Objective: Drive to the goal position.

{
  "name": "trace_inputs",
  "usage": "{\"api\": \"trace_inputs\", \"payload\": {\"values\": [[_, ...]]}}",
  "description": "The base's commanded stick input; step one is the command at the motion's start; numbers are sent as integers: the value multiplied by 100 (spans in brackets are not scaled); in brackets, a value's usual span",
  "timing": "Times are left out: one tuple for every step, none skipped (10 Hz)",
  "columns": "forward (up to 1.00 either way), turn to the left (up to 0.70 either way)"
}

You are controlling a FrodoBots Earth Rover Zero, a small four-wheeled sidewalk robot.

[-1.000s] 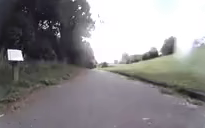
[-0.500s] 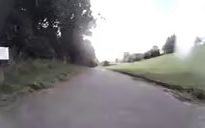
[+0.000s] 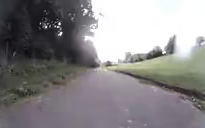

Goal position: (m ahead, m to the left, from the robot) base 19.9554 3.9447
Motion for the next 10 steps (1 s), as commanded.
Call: {"api": "trace_inputs", "payload": {"values": [[100,0],[100,0],[100,0],[100,0],[100,0],[100,0],[100,0],[100,0],[100,0],[100,0]]}}
